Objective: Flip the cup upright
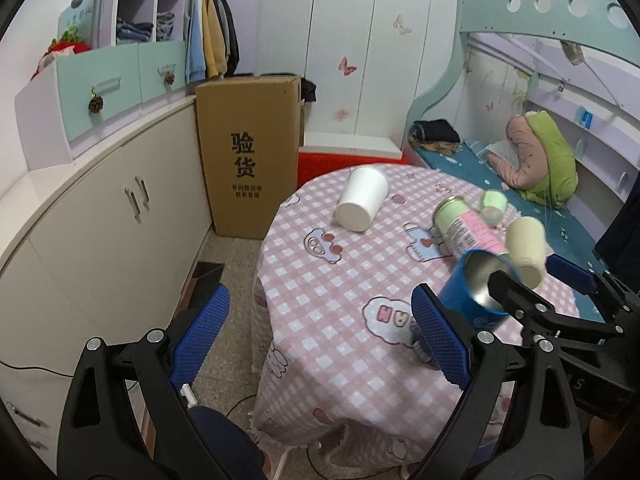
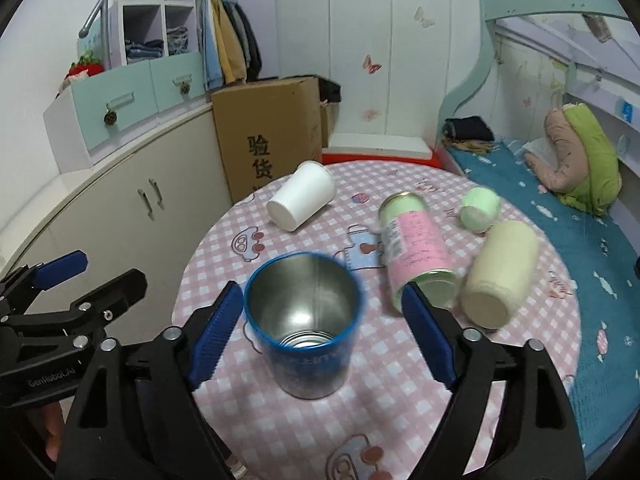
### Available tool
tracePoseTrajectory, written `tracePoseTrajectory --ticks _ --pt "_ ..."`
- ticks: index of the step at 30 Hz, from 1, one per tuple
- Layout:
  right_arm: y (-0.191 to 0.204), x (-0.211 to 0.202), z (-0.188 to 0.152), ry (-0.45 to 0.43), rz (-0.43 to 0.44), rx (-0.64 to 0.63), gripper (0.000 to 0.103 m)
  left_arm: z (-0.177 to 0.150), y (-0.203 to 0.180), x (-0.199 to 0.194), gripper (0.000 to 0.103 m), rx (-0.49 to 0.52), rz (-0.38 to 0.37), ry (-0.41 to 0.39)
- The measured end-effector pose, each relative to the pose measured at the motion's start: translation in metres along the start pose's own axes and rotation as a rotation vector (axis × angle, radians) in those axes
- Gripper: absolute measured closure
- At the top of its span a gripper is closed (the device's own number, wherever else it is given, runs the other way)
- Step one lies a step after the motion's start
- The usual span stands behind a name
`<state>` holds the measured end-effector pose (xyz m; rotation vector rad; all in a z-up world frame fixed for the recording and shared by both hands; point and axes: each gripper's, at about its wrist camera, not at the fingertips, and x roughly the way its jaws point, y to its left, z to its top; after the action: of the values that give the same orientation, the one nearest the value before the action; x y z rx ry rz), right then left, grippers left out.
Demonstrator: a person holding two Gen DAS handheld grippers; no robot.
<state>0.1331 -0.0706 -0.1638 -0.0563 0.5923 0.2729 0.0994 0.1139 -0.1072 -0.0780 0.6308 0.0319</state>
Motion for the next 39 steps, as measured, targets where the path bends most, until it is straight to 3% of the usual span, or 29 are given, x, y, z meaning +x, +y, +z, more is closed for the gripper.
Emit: tracePoseTrajectory --ticks 24,30,39 --pt "-0.042 -0.175 -0.028 -0.279 -0.044 0.061 0.018 -0.005 -0.075 -0.137 0.007 0.099 -0.077 -0.261" --pt "-0.039 -0.204 -0.031 -0.348 -0.052 0.048 0.017 -0.006 -0.080 -0.166 0.007 0.102 -0.056 -0.344" --pt "-0.038 -0.222 -0.036 -0.392 -0.057 0.043 0.017 -0.008 -0.082 -0.183 0.006 0.088 -0.065 -0.392"
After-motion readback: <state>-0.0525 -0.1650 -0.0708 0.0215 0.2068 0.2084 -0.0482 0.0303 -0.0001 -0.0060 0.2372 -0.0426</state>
